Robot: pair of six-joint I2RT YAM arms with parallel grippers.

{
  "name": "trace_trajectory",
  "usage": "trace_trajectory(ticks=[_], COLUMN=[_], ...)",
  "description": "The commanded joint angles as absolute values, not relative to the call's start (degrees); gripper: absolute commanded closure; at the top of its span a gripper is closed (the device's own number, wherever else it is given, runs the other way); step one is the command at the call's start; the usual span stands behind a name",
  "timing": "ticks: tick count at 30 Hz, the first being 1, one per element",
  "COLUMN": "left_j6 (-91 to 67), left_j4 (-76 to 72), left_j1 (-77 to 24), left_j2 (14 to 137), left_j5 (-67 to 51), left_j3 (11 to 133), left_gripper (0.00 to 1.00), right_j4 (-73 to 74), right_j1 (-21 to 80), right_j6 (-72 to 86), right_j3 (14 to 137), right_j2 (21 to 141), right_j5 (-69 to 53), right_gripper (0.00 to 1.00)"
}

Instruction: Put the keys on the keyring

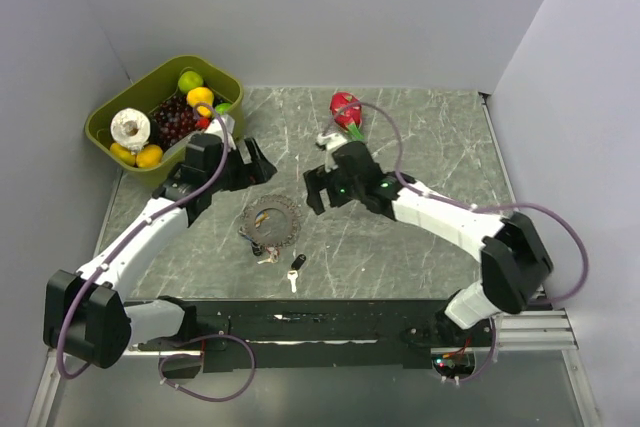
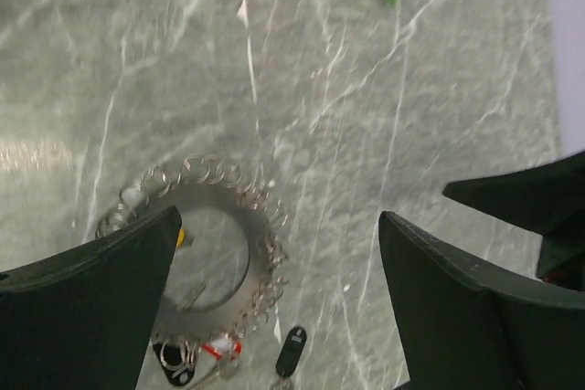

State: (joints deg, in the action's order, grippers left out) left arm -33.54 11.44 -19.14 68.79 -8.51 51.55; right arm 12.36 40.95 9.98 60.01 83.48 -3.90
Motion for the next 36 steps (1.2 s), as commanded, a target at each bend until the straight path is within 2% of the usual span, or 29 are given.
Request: trace_trajectory(ticks=[1,3,7,17,20,21,23,24,28,36], left_j6=[-35.8,-36.8,-39.6,-38.9,-38.3,-37.7,-37.6,-37.8,-38.3,-37.6], left_j4=[18.9,20.9,25.7,29.3,27.5,25.6,23.9,22.9,21.0,22.0], left_j1=[-21.2,-21.6,-22.3,-24.6,-26.1,-26.5,-27.9,-28.3,-30.7,-30.9], left_j2=[69.8,70.8,72.9,88.8,92.3,92.8,94.2,94.7,97.9,96.2], left_j5=[-4.2,-1.9,2.3,6.5,5.2,4.0,1.1,0.5,-3.1,-0.2], left_j3=[49.9,49.0,47.7,49.7,50.5,50.8,51.9,52.6,55.9,60.7], left_gripper=[0.03,0.03,0.01,0.03,0.09,0.21,0.31,0.32,0.33,0.2], right_j4=[16.3,17.4,20.7,22.3,20.0,19.6,19.0,19.0,18.7,18.0], right_j1=[44.8,45.3,46.0,45.4,43.9,43.3,42.8,42.2,40.4,35.8], right_j6=[8.8,9.7,11.1,14.8,16.6,17.0,17.6,17.7,18.2,17.8], right_j3=[65.2,67.5,72.9,76.5,74.1,73.6,72.5,72.2,69.9,66.5], right_j2=[91.1,94.0,102.1,107.6,106.5,106.0,105.4,105.1,104.0,100.3], right_j5=[-3.2,-3.5,-4.5,-7.1,-10.4,-10.8,-11.4,-11.4,-11.1,-11.0], right_gripper=[0.07,0.07,0.15,0.16,0.16,0.16,0.16,0.16,0.15,0.14])
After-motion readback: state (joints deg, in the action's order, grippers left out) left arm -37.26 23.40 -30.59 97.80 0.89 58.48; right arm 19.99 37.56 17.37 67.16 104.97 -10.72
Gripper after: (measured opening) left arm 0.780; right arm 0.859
